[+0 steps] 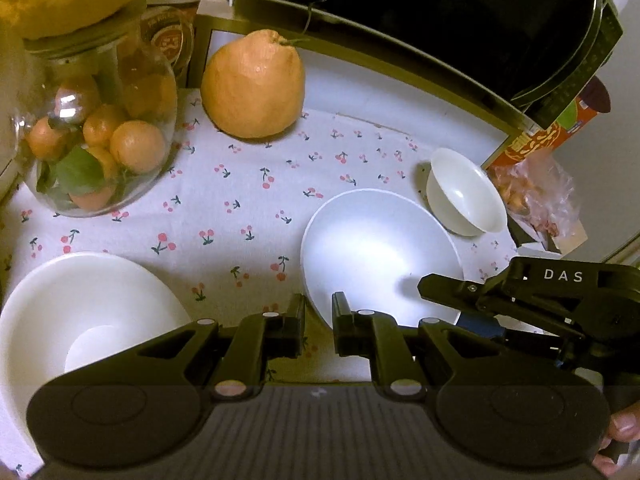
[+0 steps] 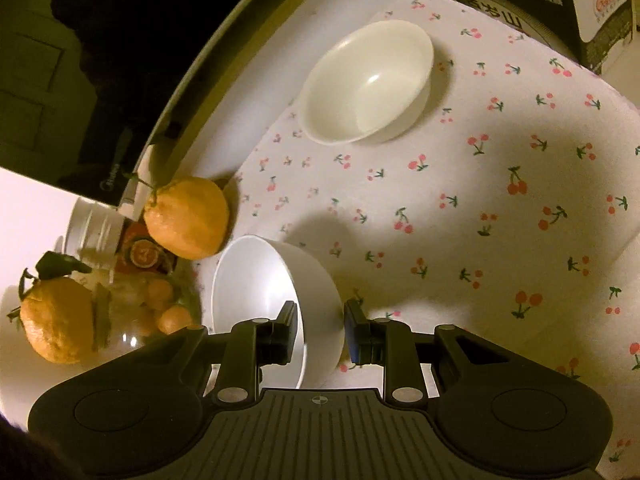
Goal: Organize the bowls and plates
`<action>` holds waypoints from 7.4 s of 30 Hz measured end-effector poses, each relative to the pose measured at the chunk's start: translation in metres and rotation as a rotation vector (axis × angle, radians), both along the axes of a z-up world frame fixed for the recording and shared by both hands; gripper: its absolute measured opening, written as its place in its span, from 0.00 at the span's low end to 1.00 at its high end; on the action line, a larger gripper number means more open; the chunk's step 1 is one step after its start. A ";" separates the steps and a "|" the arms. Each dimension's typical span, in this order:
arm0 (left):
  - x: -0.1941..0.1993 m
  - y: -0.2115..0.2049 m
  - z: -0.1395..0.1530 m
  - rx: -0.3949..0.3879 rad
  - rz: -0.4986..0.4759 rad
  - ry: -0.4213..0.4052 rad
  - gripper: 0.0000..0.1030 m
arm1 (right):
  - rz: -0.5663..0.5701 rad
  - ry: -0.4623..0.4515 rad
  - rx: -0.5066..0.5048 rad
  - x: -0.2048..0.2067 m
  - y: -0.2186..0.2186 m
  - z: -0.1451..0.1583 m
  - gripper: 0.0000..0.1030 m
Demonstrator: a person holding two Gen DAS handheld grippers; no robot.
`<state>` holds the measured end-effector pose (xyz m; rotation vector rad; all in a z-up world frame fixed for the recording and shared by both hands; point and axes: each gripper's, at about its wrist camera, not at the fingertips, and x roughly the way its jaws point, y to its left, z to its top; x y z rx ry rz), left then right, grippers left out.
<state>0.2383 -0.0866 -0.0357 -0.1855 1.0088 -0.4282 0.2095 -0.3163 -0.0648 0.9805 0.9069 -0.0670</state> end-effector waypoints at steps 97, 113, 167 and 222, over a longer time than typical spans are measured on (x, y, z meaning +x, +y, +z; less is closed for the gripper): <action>0.088 -0.129 0.016 0.005 -0.095 -0.051 0.07 | -0.231 -0.201 0.055 0.029 -0.124 -0.010 0.16; 0.040 -0.077 0.064 -0.062 -0.043 -0.084 0.07 | -0.146 -0.252 -0.015 -0.009 -0.083 0.059 0.16; -0.012 0.002 0.003 -0.008 0.063 -0.129 0.08 | 0.064 -0.179 -0.446 -0.013 0.049 0.036 0.19; -0.067 0.113 0.021 0.150 0.036 -0.096 1.00 | 0.415 -0.331 -0.379 -0.042 0.109 0.074 0.94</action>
